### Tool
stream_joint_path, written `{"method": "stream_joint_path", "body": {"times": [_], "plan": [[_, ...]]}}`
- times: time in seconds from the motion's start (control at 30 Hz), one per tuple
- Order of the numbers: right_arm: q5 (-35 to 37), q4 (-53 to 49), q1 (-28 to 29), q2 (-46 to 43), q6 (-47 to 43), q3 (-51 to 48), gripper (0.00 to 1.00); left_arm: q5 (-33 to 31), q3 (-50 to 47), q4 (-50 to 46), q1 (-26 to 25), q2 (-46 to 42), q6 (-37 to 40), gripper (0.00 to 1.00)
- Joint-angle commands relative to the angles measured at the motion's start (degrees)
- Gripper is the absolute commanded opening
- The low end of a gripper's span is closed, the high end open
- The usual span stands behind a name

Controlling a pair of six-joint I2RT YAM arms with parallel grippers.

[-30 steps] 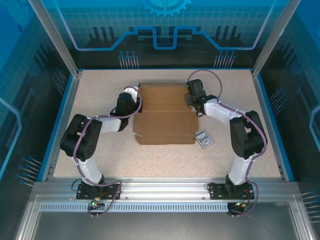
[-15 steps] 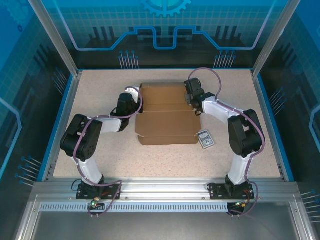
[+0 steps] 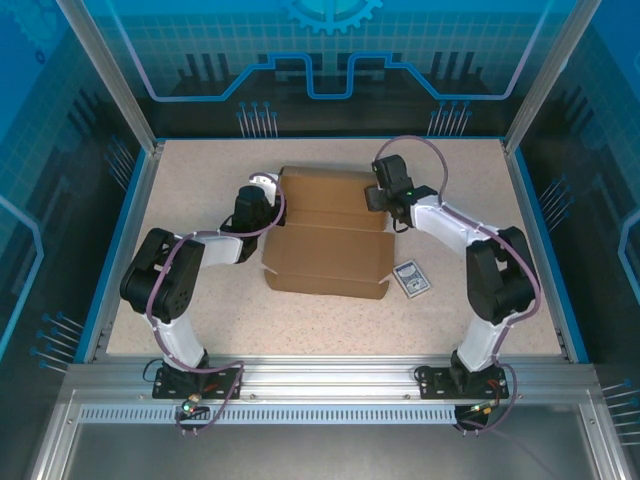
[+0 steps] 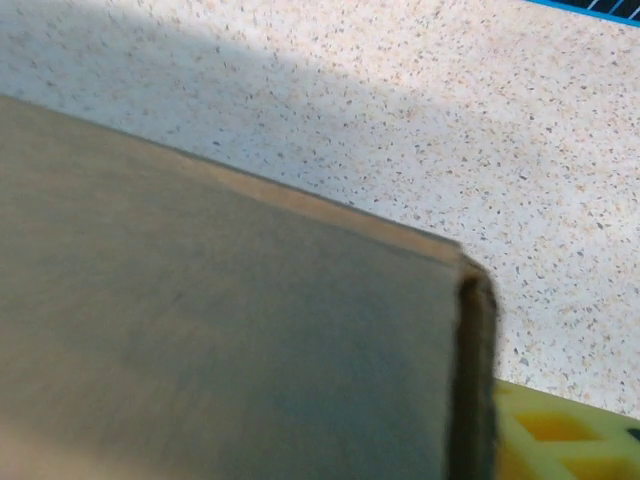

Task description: Fold the paper box

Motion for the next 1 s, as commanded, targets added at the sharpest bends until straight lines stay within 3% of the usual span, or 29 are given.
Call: {"method": "stream_joint_path", "body": {"times": [0.0,0.13,0.3,0.6,0.97], "plan": [[-2.29,-1.52,0.81,-5.72,-2.21,-1.16,0.66,0.45,0.12,-0.19,0.1,-2.18,-1.33,0.0],[-2.29,-1.71,0.82,-11.01,-7.46,-2.29,0.7,0.36,0.12,-0.09,0.06,-2.19,-1.4,0.0],[-8.19,-3.02,0.56,-12.98,-17.25,-0.23,0.74,0.33,0.38,0.04,0.05,-1.49,-1.5,0.0],[-18.69,-9.79,1.05,-6.22,-31.23,9.19,0.8,0.35,0.64,-0.61,0.05,-1.65,-1.23,0.0],[-15.79,-18.93,3.79,6.79,-39.99,24.24,0.79,0.97,0.97,-1.46,0.05,-2.04,-1.5,0.0]]}}
